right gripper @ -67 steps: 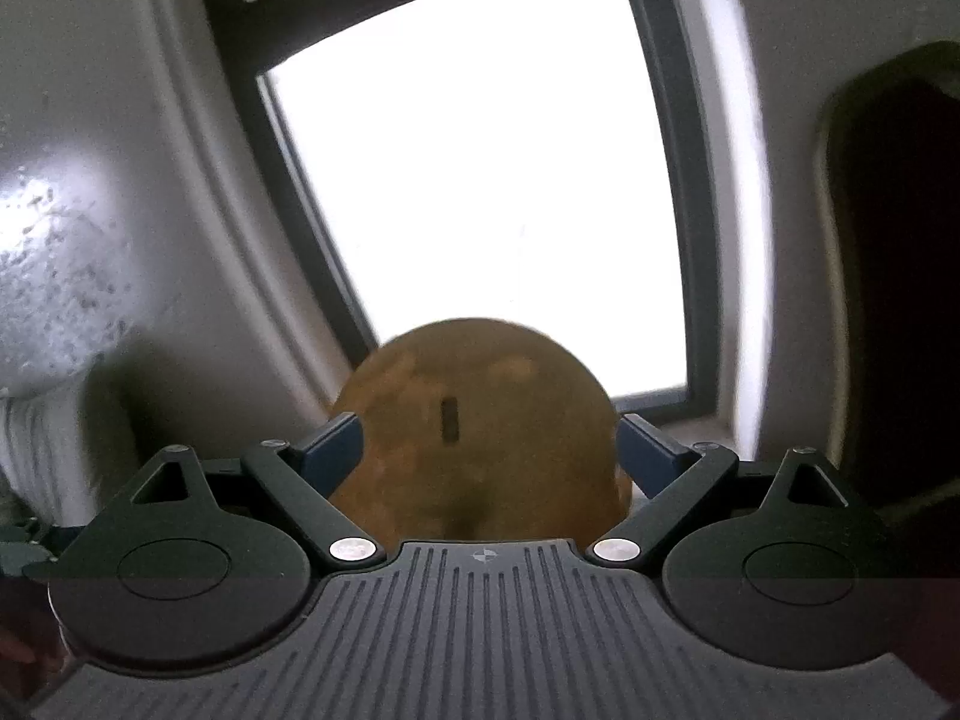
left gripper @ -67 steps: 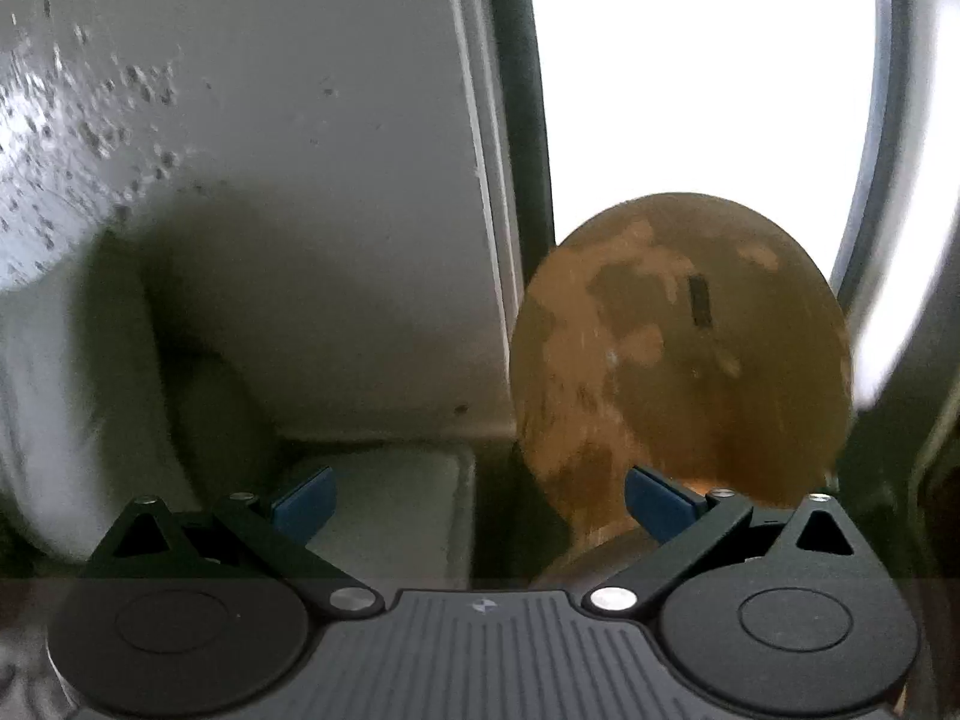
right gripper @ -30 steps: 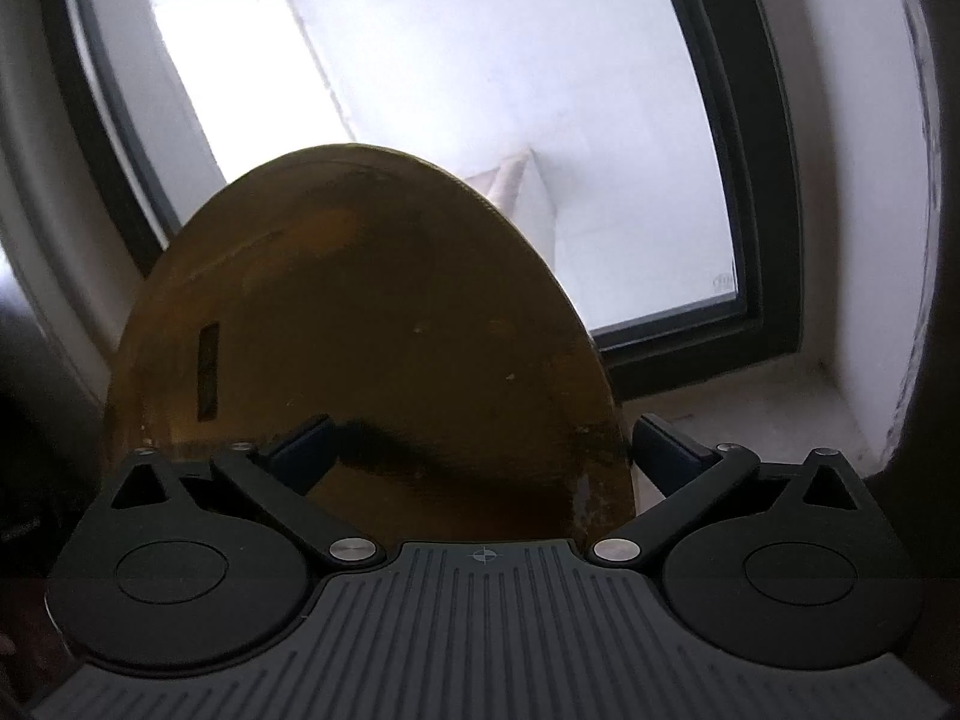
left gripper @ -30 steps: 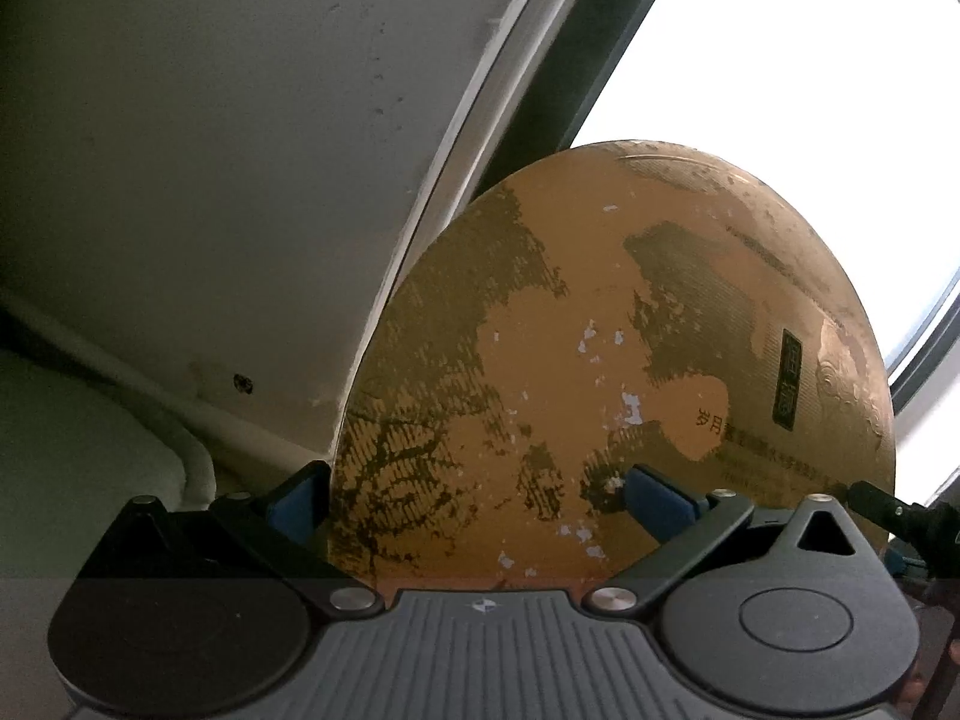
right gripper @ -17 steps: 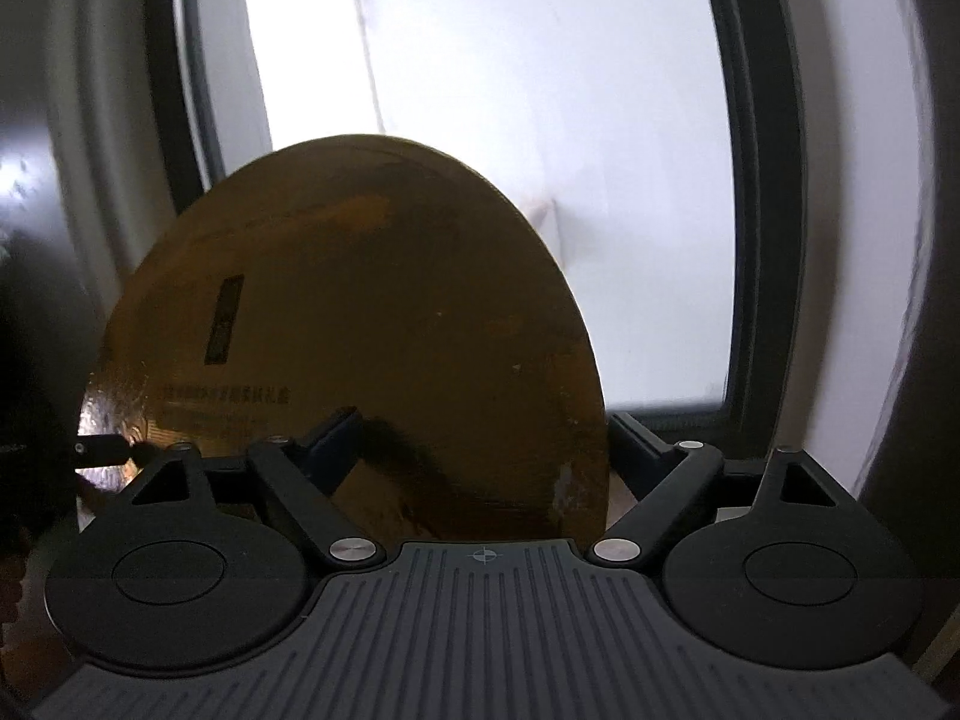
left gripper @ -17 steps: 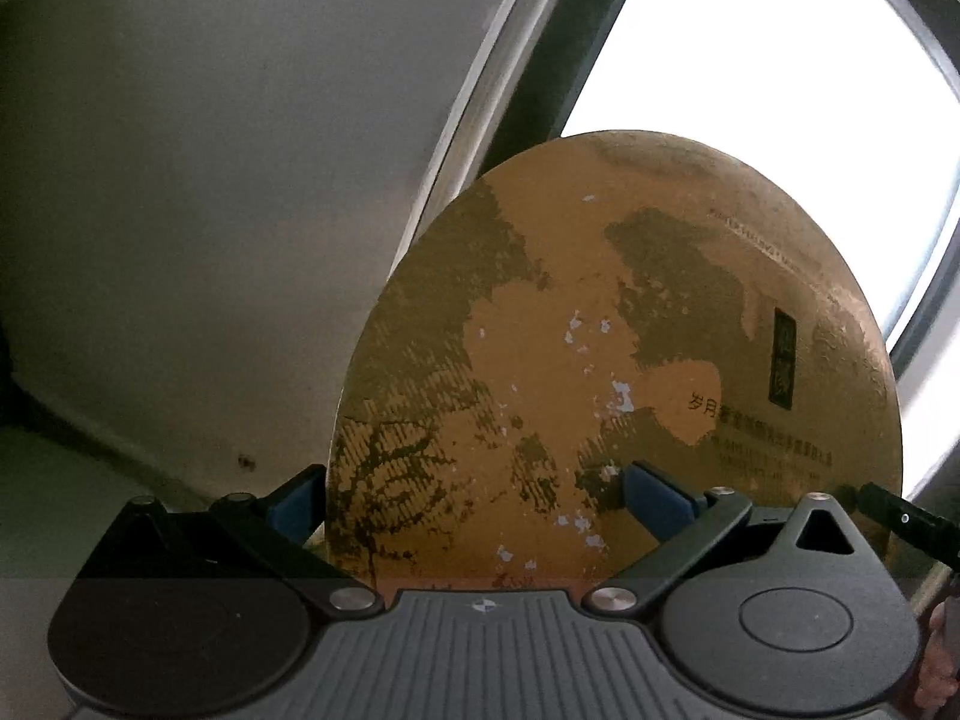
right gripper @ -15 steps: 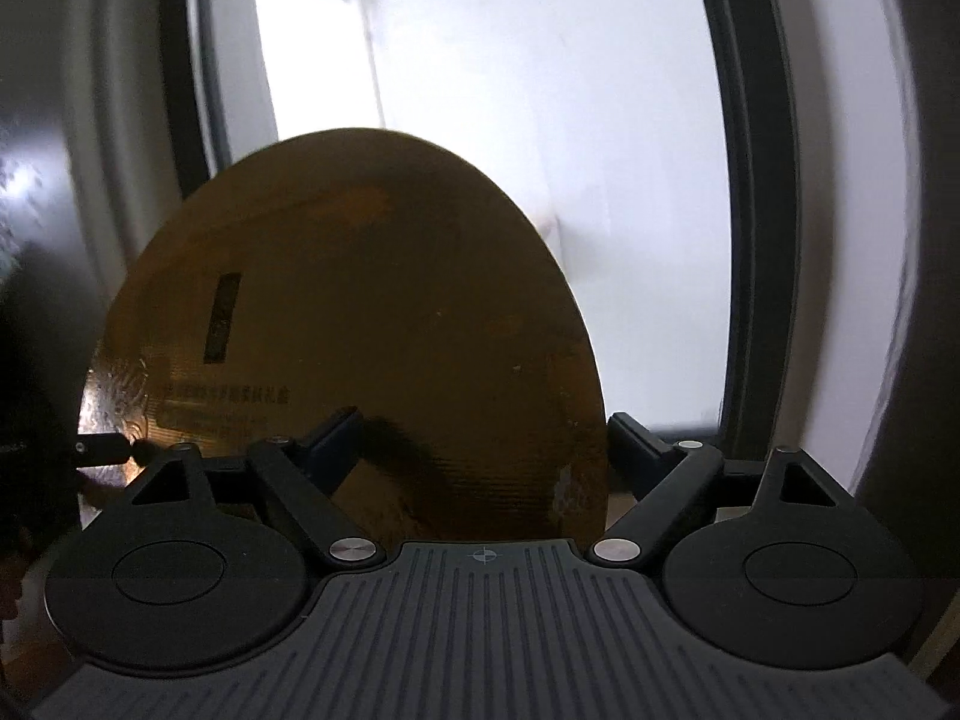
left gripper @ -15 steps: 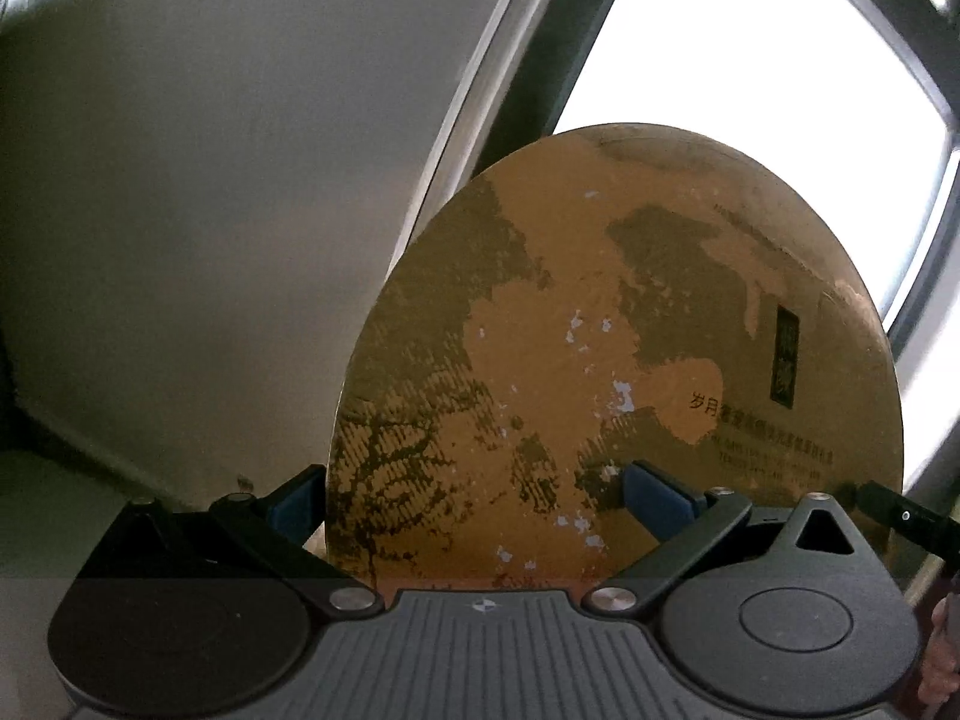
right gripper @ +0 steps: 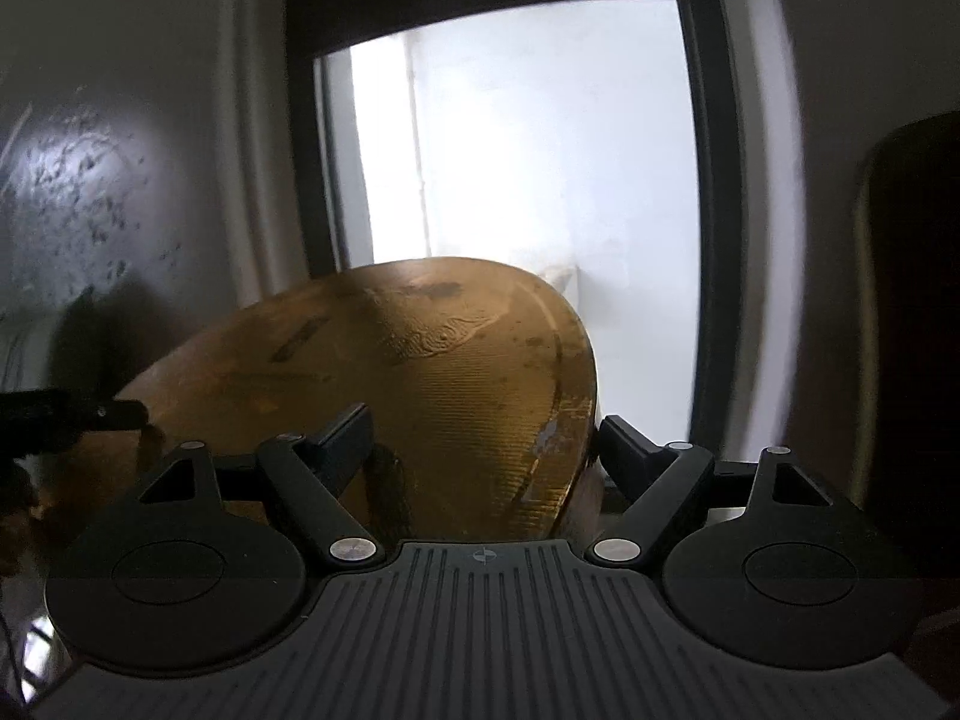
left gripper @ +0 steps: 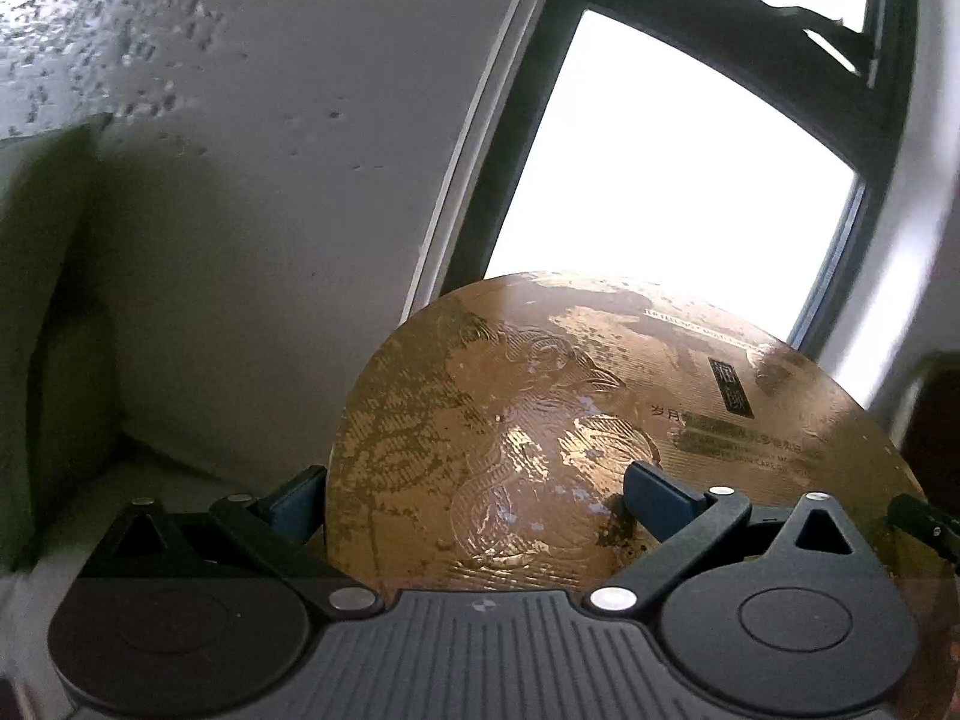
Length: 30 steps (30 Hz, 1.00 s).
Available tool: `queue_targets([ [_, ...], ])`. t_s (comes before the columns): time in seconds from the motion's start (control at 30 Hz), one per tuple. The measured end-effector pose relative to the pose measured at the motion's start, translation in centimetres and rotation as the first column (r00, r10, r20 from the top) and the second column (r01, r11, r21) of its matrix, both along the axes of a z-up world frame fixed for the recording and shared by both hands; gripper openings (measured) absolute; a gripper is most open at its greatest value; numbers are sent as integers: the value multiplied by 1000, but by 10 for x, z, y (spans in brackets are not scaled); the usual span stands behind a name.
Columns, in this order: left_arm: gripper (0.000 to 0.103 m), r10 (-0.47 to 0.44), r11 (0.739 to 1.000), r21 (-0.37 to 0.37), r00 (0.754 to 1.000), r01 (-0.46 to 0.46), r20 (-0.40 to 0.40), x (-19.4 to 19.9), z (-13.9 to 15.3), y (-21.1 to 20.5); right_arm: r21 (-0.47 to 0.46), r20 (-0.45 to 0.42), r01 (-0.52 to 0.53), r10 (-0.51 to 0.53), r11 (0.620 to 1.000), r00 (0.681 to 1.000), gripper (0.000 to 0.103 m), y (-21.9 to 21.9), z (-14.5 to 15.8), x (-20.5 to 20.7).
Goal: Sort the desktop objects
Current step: 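Swing the gold lid down over the box with both tools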
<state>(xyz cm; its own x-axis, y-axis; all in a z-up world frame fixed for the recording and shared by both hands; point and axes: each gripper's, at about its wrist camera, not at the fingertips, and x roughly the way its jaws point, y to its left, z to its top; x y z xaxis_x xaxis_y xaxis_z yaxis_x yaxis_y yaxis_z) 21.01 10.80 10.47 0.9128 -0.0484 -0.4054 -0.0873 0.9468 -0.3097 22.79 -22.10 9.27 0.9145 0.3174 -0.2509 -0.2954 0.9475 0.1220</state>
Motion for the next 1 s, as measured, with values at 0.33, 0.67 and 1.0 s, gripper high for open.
queue_targets([
  [0.33,102,-46,993,-111,988,30,-151,-84,-30,-29,-84,-62,20,-25,996,998,83,-23,24,-122],
  [0.67,102,-148,975,-201,953,96,-264,-132,-56,-67,-173,-123,104,-126,979,984,83,-49,19,-215],
  [1.0,102,-283,950,-225,901,216,-329,-142,-68,-124,-195,-172,257,-291,946,941,83,-86,14,-274],
])
